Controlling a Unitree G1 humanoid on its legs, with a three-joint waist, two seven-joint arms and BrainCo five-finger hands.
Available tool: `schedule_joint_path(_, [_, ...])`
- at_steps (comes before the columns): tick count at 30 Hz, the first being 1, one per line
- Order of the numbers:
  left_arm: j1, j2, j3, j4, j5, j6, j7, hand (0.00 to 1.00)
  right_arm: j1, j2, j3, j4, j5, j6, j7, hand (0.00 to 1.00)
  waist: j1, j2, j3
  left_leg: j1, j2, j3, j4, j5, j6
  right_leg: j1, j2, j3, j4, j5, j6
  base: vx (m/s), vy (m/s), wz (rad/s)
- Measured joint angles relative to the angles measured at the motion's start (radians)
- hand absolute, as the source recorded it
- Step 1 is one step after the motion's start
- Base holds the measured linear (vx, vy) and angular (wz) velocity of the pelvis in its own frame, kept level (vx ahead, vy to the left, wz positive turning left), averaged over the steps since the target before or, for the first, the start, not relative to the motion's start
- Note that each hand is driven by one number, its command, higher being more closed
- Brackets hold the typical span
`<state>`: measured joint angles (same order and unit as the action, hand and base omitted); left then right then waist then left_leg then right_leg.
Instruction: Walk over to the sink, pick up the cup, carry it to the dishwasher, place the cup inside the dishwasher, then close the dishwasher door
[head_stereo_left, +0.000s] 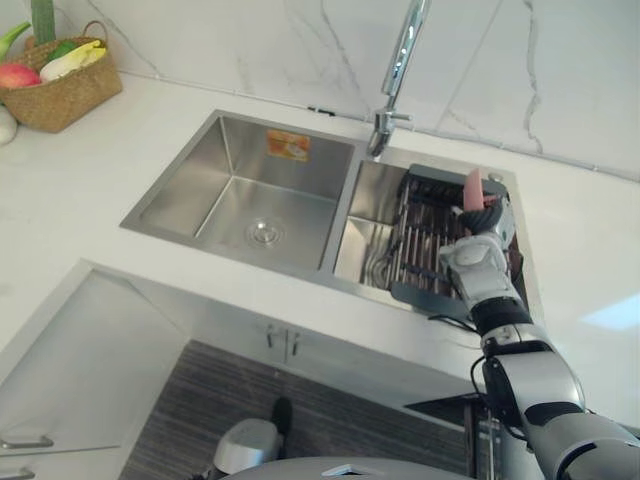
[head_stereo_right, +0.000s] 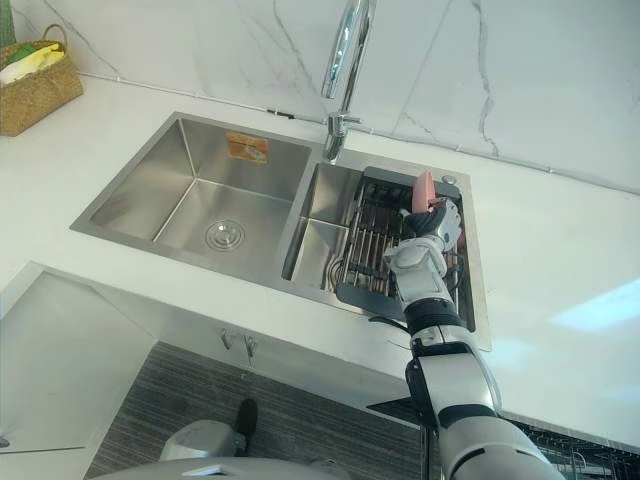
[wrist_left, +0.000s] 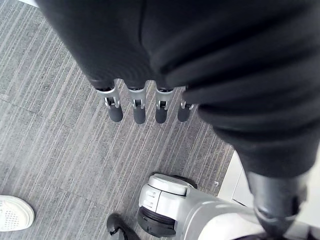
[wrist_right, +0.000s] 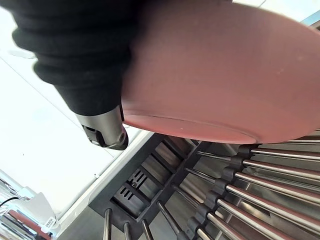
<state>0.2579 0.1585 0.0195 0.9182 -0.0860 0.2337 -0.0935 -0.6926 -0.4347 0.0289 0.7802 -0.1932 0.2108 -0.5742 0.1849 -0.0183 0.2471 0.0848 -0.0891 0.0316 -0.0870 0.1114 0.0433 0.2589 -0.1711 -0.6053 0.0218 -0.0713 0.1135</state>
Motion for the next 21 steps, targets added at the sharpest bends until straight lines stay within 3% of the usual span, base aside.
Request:
schedule_joint_path(3, [0.000, 0.000, 0.000, 0.000, 0.000, 0.000, 0.000, 0.00, 0.000, 0.001, -0.001, -0.004, 0.011, -0.019, -0.015, 1.00, 0.000, 0.000, 0.000, -0.001, 0.000, 0.003, 0.000, 0.000, 0.001, -0.003, 0.000, 0.005, 0.000, 0.000, 0.000, 0.00, 0.000, -0.03])
schedule_joint_path(13, [0.000, -0.001, 0.001, -0.001, 0.000, 0.006, 0.002, 0.00, 0.009, 0.029, -0.015, -0.063, 0.010, -0.020, -0.028, 1.00, -0.015, 0.001, -0.001, 0.002, 0.007, 0.030, 0.000, -0.004, 0.004, -0.014, 0.002, 0.036, -0.002, 0.003, 0.000, 0.00, -0.025, -0.09])
schedule_joint_path(21, [0.006, -0.004, 0.001, -0.002, 0.000, 0.009, 0.006, 0.00, 0.055, 0.045, -0.068, -0.156, 0.033, -0.081, -0.103, 1.00, -0.025, 0.004, -0.002, 0.006, 0.012, 0.048, 0.000, -0.006, 0.000, -0.016, 0.004, 0.050, -0.003, 0.007, 0.003, 0.00, -0.025, -0.06])
